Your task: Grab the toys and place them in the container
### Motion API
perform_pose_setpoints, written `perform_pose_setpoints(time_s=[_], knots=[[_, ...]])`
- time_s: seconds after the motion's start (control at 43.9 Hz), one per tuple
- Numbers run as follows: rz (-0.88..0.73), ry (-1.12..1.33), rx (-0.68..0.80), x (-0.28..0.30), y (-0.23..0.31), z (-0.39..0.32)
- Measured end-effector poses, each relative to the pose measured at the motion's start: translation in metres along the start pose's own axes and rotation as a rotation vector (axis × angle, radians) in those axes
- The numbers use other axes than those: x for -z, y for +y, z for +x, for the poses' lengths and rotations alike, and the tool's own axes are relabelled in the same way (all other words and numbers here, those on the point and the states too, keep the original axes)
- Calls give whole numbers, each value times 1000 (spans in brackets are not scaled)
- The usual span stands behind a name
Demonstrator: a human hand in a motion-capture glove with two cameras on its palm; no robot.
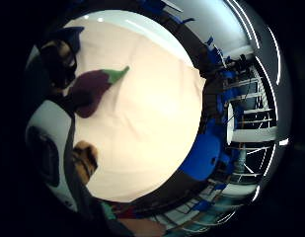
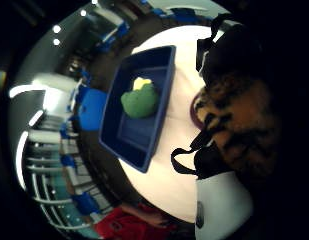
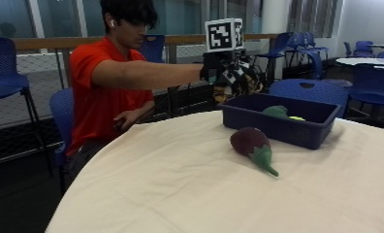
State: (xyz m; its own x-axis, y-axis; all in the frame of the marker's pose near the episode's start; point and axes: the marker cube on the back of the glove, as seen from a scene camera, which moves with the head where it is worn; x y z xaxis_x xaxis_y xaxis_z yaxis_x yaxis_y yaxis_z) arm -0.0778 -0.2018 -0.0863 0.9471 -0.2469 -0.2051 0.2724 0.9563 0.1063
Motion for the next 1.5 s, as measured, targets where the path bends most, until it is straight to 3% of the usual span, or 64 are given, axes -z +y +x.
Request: perform_pose_setpoints(time_s=[0.455, 0.683, 0.842, 1.184, 1.503], knots=[[36, 13, 182, 9, -54, -123], [26, 26, 189, -5, -73, -163], [14, -137, 206, -2, -78, -193], [-78, -243, 245, -12, -79, -169], [-74, -129, 30, -44, -79, -79]])
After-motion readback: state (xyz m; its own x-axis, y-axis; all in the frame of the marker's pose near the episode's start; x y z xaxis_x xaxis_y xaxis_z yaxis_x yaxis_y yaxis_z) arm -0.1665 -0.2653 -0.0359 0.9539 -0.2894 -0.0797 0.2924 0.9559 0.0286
